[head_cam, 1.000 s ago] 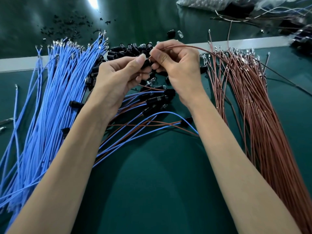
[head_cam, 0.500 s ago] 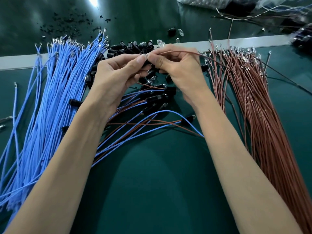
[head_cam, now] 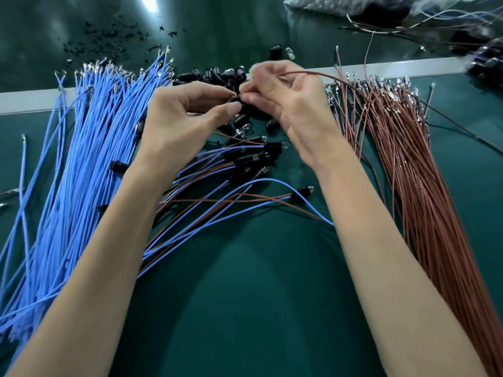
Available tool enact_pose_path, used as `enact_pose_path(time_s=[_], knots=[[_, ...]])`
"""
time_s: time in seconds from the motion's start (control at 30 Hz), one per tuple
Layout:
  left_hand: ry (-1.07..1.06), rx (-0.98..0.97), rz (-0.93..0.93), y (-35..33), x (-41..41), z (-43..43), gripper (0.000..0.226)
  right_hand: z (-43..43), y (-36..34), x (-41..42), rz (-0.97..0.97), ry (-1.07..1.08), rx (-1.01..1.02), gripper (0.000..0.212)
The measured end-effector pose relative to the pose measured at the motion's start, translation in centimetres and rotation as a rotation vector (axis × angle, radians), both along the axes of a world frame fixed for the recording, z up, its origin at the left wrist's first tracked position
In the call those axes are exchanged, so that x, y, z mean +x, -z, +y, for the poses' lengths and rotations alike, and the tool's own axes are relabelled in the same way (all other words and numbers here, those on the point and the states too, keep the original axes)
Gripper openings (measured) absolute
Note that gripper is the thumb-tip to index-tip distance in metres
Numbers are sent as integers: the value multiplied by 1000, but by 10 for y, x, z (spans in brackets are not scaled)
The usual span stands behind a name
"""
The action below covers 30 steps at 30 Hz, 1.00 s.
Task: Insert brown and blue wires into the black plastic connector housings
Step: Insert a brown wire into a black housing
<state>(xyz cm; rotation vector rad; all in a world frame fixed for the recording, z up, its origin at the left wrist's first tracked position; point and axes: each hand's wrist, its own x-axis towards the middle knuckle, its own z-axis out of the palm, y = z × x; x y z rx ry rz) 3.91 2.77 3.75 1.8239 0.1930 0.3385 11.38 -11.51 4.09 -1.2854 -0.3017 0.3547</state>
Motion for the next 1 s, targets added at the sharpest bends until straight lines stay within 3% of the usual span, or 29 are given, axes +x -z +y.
enact_pose_path(time_s=[0.07,0.1,0.23,0.3,0.4,0.5,0.57,0.7,0.87,1.0], knots=[[-46,17,1,-1,0,4,14,-1,-2,3,129,88,190,10],[-57,31,4,-2,0,4,14,-1,-1,4,118,137,187,13],[-34,116,-15,-6,-1,-1,14,4,3,-2,-116,54,-175,15],[-13,144,-15,-8,-2,-3,16,6,4,-5,-126,-10,-236,14],[-64,140,16,-9,-2,1,16,7,-3,-2,120,12,19,11],[-107,136,35,-9,-3,4,15,5,-5,4,292,209,232,16],[-95,148,32,-10,-1,1,15,5,-3,3,194,222,85,17],[-44,150,24,-9,-2,-5,16,12,0,-8,41,12,-141,17],[-106,137,40,-9,-3,5,14,14,-10,-7,457,134,290,21],[-98,140,49,-10,-3,5,14,10,-6,-3,522,251,267,39]])
